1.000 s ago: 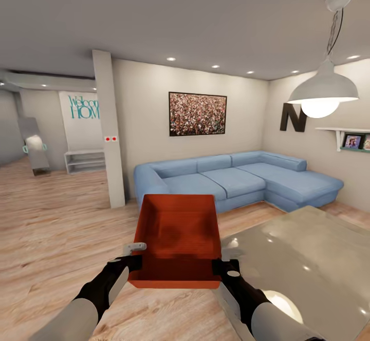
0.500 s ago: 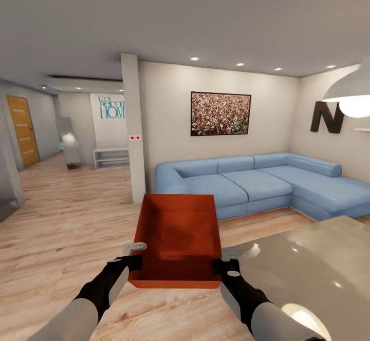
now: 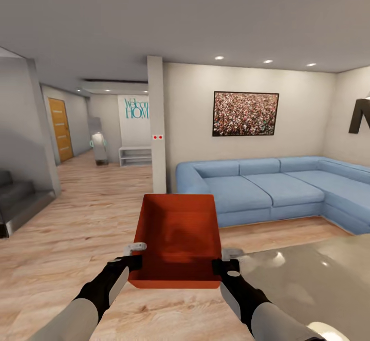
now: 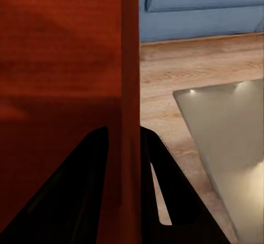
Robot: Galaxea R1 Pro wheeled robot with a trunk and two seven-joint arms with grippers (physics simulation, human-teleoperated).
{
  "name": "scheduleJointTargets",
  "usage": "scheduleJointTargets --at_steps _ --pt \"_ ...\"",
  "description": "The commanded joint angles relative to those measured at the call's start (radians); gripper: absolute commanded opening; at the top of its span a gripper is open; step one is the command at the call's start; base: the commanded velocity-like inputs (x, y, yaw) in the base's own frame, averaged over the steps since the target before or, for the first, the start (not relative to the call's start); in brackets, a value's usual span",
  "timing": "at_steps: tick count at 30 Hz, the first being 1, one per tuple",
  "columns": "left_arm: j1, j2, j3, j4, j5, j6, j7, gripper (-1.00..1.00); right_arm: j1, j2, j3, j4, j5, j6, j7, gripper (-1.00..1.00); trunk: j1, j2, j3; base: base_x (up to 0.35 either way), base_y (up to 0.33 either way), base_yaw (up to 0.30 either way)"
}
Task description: Move the two storage containers from the living room to the garage. In the garage, place one container on the floor and stack the other container on top of it (either order is fine).
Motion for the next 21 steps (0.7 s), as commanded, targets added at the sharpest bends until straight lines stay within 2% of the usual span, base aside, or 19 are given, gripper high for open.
scheduleJointTargets --at_steps 1,21 --pt "-0.001 0.002 0.004 -0.001 -0.013 0.007 0.023 -1.0 -0.001 -0.001 -0.006 -0.003 0.005 0.0 -0.064 -1.0 0.0 -0.001 -0.001 0.0 0.0 0.289" --pt "-0.001 0.002 0.004 0.0 -0.013 0.007 0.023 -1.0 -0.001 -0.001 -0.006 -0.003 0.005 0.001 -0.064 -1.0 0.0 -0.001 -0.001 0.0 0.0 0.289"
